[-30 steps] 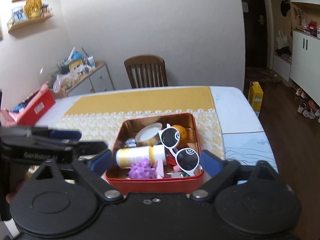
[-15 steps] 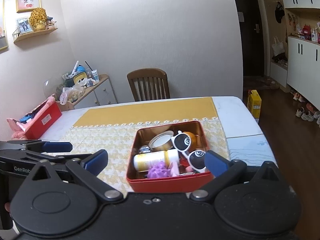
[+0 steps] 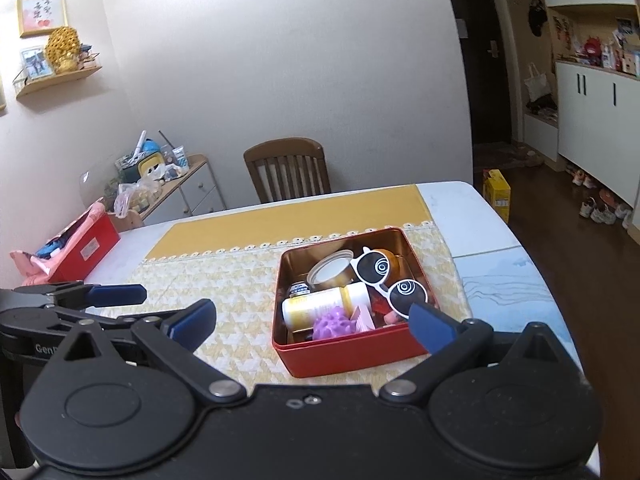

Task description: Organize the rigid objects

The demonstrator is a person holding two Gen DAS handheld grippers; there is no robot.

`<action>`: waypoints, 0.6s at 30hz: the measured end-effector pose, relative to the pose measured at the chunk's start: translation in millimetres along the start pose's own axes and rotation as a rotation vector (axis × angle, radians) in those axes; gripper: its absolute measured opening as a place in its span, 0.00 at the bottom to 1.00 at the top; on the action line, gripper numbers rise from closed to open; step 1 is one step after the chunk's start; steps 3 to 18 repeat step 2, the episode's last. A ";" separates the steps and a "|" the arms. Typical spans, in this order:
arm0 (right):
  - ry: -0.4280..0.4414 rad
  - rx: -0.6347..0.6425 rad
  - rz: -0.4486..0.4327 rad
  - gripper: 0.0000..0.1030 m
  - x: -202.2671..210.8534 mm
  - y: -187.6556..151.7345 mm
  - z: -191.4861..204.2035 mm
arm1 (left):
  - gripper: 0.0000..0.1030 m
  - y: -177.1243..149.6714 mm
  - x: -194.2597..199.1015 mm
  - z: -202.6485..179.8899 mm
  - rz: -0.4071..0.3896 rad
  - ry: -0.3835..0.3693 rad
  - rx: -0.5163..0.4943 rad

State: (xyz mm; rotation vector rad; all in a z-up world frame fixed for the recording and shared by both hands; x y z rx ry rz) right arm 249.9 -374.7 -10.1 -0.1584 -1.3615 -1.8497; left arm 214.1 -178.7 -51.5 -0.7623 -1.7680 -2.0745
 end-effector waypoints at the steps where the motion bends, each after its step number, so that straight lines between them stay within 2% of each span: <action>1: -0.006 -0.002 0.001 1.00 0.3 -1.1 -0.2 | 0.97 0.1 0.3 0.0 0.000 -0.001 -0.003; 18: -0.010 -0.004 0.002 1.00 0.7 -1.9 -0.3 | 0.97 -0.1 0.2 0.2 0.002 -0.004 -0.003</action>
Point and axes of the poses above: each gripper's, at about its wrist camera, not at the fingertips, and x roughly against the way its jaws point, z to its left, y to its top, the point moved 5 cm from there along -x, roughly the way its jaws point, and after that the axes turned 14 degrees about -x, right-handed, at the moved point
